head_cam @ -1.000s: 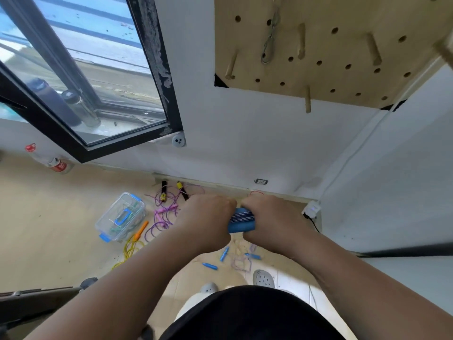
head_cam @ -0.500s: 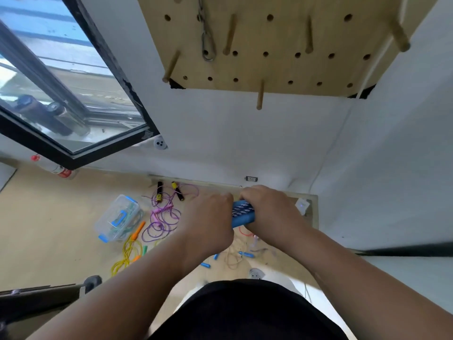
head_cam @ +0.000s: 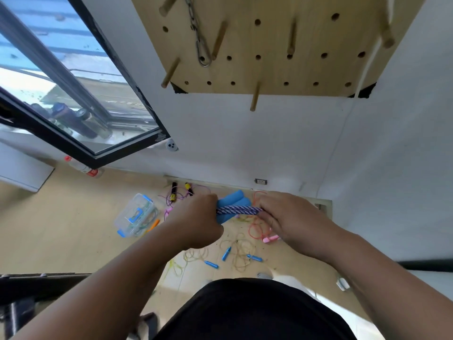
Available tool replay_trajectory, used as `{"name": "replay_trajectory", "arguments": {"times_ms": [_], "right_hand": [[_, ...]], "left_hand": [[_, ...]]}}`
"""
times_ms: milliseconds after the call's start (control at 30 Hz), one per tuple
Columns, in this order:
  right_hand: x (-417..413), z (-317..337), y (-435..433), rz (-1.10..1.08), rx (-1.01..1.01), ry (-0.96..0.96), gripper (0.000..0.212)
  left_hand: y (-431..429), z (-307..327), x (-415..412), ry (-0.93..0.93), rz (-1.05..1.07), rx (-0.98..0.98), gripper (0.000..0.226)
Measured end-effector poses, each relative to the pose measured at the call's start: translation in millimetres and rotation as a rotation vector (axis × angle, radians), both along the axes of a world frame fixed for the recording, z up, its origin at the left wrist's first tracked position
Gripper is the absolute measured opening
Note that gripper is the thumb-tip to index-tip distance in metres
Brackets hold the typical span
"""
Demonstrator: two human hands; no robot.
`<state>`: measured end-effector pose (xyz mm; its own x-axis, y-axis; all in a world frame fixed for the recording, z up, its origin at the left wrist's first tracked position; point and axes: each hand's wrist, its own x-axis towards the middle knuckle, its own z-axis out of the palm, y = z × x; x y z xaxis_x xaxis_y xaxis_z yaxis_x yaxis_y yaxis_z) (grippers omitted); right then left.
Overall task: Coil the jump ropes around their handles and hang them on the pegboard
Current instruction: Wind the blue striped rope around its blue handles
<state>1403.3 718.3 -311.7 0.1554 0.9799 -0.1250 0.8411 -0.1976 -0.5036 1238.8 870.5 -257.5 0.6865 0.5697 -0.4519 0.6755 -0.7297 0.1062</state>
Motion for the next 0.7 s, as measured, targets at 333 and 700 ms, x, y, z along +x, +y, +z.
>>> {"name": "replay_trajectory", "arguments": {"times_ms": [333, 700], "right_hand": [[7, -2, 4, 0.177, 0.05, -0.021, 0.017], [18, 40, 43, 0.343, 0.01, -0.176, 0.022]], "left_hand": [[-20, 32, 3, 0.015, -0.146, -0.272, 0.02], [-8, 16, 7, 0.311, -0.426, 0.147, 0.018]]}}
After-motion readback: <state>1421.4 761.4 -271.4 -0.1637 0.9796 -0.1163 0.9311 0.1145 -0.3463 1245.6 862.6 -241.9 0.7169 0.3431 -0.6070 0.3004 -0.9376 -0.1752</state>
